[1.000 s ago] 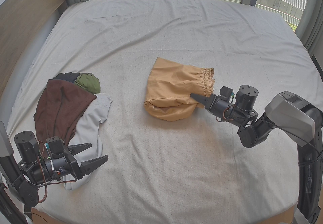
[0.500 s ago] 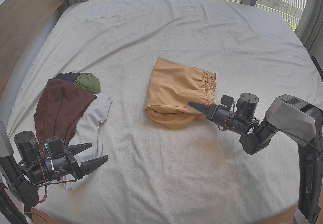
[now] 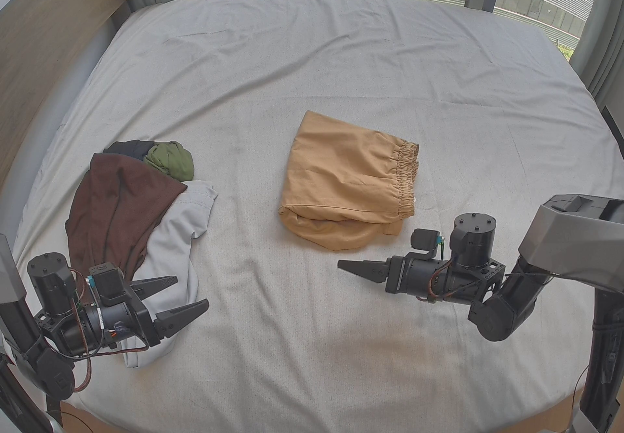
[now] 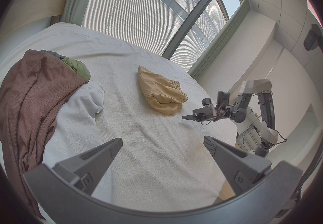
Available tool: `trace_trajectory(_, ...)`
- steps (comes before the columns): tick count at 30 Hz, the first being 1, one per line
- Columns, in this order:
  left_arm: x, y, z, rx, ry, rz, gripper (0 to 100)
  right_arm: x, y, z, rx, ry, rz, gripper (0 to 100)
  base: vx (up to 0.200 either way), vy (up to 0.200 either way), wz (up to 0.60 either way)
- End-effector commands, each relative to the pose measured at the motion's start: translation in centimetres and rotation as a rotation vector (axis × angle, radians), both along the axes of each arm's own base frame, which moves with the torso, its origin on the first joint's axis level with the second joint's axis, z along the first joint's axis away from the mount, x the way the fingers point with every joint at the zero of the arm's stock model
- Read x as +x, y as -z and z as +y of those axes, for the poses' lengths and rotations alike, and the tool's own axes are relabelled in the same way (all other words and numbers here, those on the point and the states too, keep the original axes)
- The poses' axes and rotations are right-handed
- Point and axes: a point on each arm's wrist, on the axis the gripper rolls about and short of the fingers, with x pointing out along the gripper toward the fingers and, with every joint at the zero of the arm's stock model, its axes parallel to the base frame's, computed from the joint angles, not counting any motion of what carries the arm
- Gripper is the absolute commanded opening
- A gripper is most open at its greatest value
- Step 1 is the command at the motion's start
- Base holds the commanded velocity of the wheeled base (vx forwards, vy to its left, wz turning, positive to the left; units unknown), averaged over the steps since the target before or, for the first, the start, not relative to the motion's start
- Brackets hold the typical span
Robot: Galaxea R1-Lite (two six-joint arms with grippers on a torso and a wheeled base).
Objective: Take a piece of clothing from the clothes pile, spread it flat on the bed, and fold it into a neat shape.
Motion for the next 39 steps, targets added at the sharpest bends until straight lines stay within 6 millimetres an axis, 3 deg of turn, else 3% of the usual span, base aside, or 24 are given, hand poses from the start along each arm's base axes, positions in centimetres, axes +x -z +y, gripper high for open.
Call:
trace_trajectory(1,0.1,0.0,0.0,-0.001,-0.001,-0.003,100,-3.5,-3.9,2.6,0.037,-0.113,-0.077,100,0.0,0.0,0.0)
trace_trajectory(2,0.1,0.0,0.0,-0.001,-0.001,-0.003,100,-4.5,-5.8,4.0,0.073,-0.157,-0.118,100,0.0,0.0,0.0)
trace_trajectory(5,0.1,0.0,0.0,-0.001,-0.002,-0.003,100,-3.9,-7.6,4.7,0.126,-0.16,-0.16,100,0.0,0.0,0.0)
trace_trajectory(8,0.1,0.0,0.0,-0.001,-0.001,-0.003,100,-1.8,-9.6,5.1,0.185,-0.133,-0.227,100,0.0,0.0,0.0)
trace_trajectory(10,0.1,-0.1,0.0,-0.001,-0.002,-0.004,100,0.0,-9.8,4.6,0.202,-0.099,-0.239,100,0.0,0.0,0.0)
trace_trajectory(15,0.1,0.0,0.0,-0.001,-0.001,-0.003,100,4.6,-7.7,3.4,0.196,-0.016,-0.218,100,0.0,0.0,0.0)
trace_trajectory(25,0.1,0.0,0.0,-0.001,-0.001,-0.003,100,8.5,-3.3,1.1,0.151,0.076,-0.155,100,0.0,0.0,0.0)
trace_trajectory(32,0.0,-0.1,0.0,-0.001,-0.002,-0.006,100,8.9,-0.1,0.5,0.096,0.093,-0.124,100,0.0,0.0,0.0)
trace_trajectory(38,0.0,-0.3,0.0,-0.004,-0.003,-0.011,100,8.5,-0.8,0.6,0.1,0.09,-0.139,100,0.0,0.0,0.0)
trace_trajectory(39,-0.1,-0.4,0.0,-0.007,-0.004,-0.016,100,7.9,-1.9,0.5,0.106,0.088,-0.15,100,0.0,0.0,0.0)
